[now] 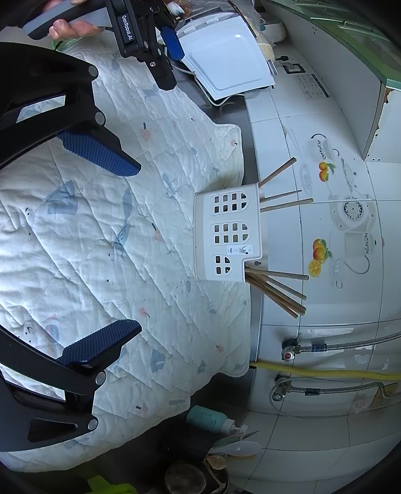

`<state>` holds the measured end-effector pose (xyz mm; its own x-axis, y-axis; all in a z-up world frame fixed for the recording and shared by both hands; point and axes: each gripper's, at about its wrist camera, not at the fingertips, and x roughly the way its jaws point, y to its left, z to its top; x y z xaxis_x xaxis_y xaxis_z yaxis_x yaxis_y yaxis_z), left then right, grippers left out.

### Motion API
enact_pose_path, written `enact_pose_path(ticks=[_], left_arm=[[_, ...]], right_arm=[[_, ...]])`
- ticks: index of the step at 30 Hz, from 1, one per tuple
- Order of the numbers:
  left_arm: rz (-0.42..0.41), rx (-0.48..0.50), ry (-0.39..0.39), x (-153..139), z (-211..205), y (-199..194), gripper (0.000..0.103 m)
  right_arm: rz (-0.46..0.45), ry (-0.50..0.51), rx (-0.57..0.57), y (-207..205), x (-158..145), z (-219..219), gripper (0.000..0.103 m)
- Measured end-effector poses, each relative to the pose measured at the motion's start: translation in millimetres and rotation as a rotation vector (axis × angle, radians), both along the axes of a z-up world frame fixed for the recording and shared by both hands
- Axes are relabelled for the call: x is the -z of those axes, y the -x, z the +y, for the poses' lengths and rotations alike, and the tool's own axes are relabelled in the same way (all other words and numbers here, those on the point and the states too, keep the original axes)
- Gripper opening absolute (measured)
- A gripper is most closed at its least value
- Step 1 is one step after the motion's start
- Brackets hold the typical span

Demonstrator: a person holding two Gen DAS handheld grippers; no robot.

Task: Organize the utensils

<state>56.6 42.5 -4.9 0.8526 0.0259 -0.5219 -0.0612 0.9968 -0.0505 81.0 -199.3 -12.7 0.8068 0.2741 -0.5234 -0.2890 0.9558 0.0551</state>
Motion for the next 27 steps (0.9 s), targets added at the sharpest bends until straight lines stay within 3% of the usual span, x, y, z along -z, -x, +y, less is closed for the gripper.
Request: enact_pose_path(ticks=[27], left_arm=[[0.016,0.022,-0.008,2.6,-2.5,-1.5,0.098]], right_arm=[[-0.004,0.022,-0.004,-1.5,-0.4,4.5,0.091]])
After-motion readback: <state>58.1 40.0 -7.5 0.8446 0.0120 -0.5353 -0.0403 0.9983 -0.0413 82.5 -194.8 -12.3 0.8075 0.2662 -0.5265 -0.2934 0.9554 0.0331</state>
